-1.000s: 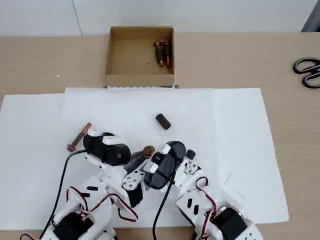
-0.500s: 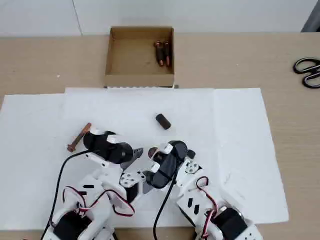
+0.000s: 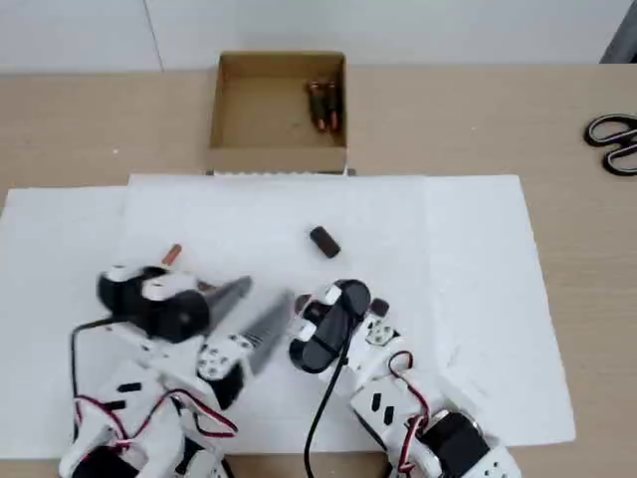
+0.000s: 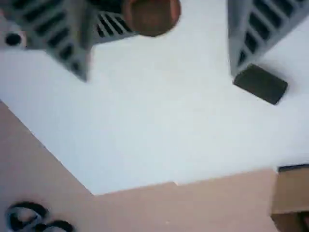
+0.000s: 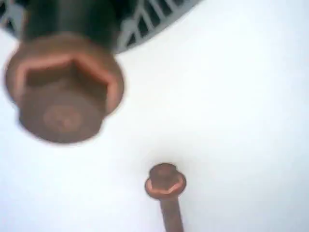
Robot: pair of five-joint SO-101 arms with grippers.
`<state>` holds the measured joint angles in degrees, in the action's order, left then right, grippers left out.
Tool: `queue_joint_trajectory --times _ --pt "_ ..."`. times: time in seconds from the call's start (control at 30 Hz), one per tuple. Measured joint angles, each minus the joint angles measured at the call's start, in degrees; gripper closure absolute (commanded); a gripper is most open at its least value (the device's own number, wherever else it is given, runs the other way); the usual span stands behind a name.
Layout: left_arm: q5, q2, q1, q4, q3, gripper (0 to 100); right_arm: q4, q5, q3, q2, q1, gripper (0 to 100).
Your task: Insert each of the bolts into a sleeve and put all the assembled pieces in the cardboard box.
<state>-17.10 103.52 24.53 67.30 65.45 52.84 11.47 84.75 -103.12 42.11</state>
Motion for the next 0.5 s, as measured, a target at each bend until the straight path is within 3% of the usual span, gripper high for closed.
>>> queue_joint_trajectory --times 0.13,0.27,0.4,0.5 --pt "5.7 0.0 -9.1 -1.8 2.8 99 0.0 0.0 0.0 0.0 0.1 99.6" --pt "7.4 0.0 -17.8 -9.1 12.0 99 0.0 0.0 2.4 0.1 -0.4 99.6" --pt "7.6 0.0 -20.5 -17.3 22.4 99 0.0 -0.1 2.5 0.1 -3.3 99.6" --pt "7.6 0.0 -20.7 -21.8 29.3 99 -0.9 -5.5 2.5 0.1 -7.4 99.6"
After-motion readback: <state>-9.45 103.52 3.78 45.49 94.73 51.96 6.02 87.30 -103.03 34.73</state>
